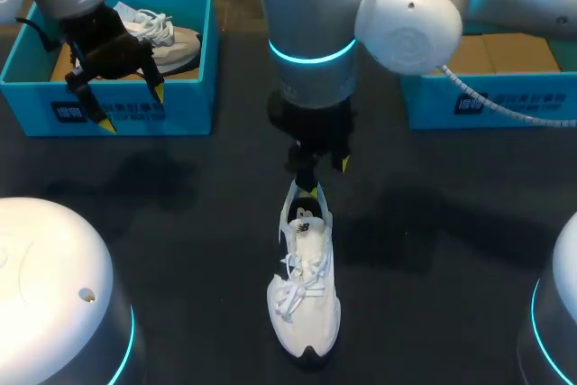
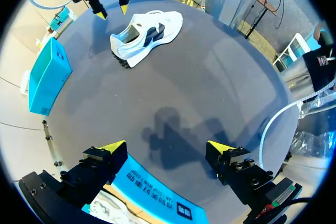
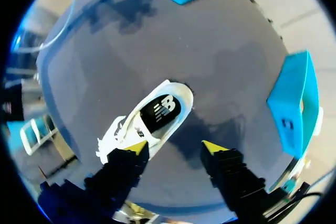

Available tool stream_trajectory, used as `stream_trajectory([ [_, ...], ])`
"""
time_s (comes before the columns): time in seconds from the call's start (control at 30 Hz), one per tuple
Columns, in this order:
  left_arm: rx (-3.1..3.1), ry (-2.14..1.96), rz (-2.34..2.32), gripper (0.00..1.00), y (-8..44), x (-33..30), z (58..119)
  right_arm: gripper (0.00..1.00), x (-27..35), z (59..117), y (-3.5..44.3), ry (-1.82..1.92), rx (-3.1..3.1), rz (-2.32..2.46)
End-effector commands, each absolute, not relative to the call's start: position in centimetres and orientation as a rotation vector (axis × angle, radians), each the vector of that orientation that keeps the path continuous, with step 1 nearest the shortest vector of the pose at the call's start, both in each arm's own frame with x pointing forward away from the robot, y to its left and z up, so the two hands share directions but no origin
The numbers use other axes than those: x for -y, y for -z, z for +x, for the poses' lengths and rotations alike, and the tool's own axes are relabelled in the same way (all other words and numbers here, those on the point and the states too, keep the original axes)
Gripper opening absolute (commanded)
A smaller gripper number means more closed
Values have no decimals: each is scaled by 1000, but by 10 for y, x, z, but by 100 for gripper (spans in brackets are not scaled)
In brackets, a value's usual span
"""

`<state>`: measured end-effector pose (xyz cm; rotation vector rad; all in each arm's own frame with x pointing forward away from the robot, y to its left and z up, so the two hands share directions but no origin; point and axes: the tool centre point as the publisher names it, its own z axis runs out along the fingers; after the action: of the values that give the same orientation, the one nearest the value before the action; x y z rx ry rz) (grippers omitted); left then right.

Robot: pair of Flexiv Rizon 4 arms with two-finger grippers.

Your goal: Take the shoe out of the shoebox, open the shoe tongue, remove and reinsert the insole, then place the shoe into the shoebox

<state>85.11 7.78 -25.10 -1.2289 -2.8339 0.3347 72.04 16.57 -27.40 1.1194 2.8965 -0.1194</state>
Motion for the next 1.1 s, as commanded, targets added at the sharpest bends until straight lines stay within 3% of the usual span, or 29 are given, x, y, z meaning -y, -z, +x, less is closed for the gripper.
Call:
stream_trajectory([
  [0.03,2832,-331,-1230,100,251,-78,851,100,-161,724,276,-80,-3025,148],
  [0.67,2832,-331,-1230,100,251,-78,851,100,-172,769,328,-88,-3071,-197],
  [1.1,2832,-331,-1230,100,251,-78,851,100,-177,786,351,-102,-3160,-66],
])
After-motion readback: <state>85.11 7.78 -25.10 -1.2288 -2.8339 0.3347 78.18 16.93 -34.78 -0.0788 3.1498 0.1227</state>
